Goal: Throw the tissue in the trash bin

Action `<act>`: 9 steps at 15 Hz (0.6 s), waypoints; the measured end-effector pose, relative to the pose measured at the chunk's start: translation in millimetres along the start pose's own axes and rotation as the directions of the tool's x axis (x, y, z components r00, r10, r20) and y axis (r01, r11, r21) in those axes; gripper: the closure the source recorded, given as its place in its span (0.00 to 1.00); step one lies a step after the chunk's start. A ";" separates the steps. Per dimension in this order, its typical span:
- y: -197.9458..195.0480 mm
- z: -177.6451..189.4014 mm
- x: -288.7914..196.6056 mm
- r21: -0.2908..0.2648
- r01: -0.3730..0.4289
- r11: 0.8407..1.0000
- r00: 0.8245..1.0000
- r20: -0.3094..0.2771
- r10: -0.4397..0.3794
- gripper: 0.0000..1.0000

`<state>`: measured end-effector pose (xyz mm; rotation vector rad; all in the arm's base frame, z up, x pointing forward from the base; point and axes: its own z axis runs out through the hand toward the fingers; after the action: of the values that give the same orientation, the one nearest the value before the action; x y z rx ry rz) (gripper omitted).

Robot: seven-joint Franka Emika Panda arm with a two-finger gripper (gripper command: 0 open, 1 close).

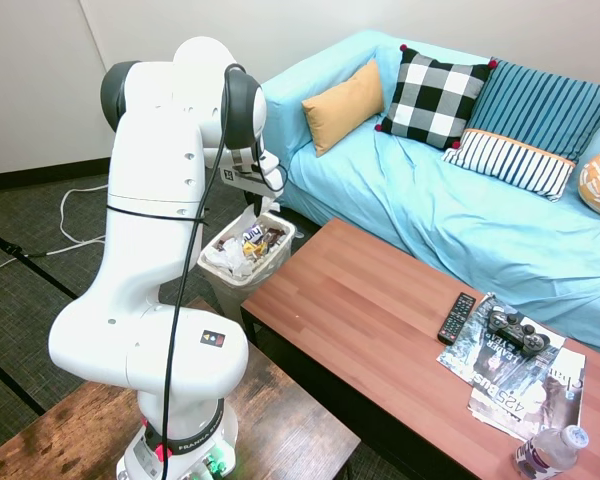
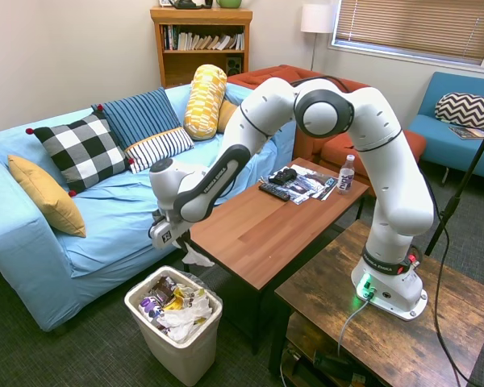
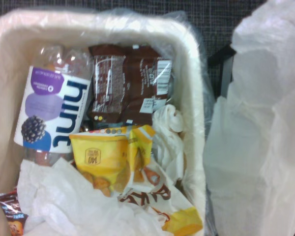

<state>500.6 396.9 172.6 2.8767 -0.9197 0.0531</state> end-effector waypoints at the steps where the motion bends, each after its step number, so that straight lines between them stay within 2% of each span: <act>1: -3.0 10.0 -6.2 -0.005 0.017 1.000 1.000 -0.005 -0.017 1.00; 7: -27.4 44.6 -35.7 0.000 0.077 0.997 0.997 -0.012 -0.077 1.00; 8: -34.3 48.5 -41.7 0.005 0.087 0.996 0.996 -0.015 -0.087 0.00; 9: -41.5 52.1 -46.2 0.009 0.094 0.996 0.995 -0.019 -0.094 0.00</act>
<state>486.8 450.5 113.4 2.9191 -0.7824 0.0757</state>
